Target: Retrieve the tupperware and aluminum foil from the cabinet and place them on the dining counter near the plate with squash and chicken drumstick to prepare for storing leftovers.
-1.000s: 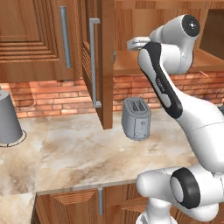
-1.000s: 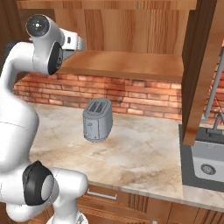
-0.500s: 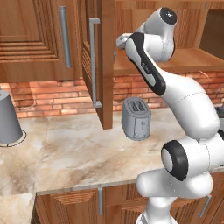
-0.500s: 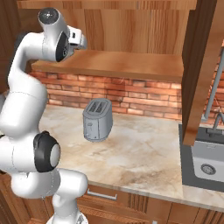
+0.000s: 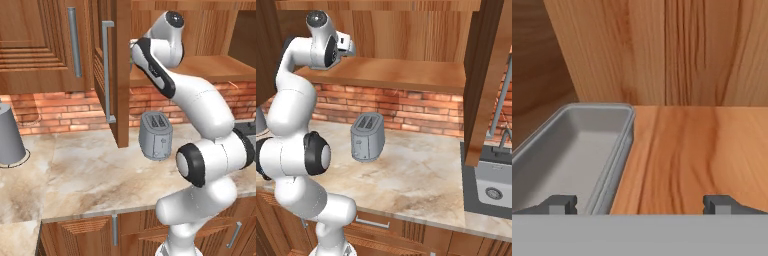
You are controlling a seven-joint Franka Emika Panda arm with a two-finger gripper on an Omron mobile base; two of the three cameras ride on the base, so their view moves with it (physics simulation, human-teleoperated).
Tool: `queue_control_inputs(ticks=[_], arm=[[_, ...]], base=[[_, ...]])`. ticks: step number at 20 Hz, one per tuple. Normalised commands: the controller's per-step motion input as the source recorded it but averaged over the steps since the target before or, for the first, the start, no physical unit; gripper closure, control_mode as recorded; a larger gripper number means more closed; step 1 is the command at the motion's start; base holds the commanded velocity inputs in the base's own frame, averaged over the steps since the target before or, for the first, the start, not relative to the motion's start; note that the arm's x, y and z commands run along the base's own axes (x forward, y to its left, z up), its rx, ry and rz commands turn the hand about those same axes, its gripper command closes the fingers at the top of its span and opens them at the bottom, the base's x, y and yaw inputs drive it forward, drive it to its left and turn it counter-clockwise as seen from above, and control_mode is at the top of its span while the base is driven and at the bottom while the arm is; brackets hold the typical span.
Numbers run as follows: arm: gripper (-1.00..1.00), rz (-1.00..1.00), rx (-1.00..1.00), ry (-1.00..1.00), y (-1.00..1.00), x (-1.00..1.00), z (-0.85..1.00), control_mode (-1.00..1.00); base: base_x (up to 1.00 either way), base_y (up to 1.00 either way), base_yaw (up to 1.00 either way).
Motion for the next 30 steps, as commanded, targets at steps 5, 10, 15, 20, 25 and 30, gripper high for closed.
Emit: queue_control_inputs(ticks=[5,10,15,20,25,30], arm=[[-1.00,0.00,0.00,0.00,0.25,0.58,-0.05,-1.00],[-1.00,0.00,0.00,0.00,0.19,0.50,-0.17,-1.00],[-1.00,-0.02,0.00,0.00,0.10,0.41,-0.22,-1.00],[-1.00,-0.04,0.00,0.00,0.11,0.33,-0.22,-1.00],[1.00,-0.07,-0.02,0.01,0.22,0.09,-0.28,-1.00],[1.00,-0.11,-0.05,0.00,0.17,-0.02,-0.30,-1.00]], base=[[0.00,0.00,0.00],[0.00,0.00,0.00],[0.00,0.00,0.00],[0.00,0.00,0.00],[0.00,0.00,0.00],[0.00,0.00,0.00]])
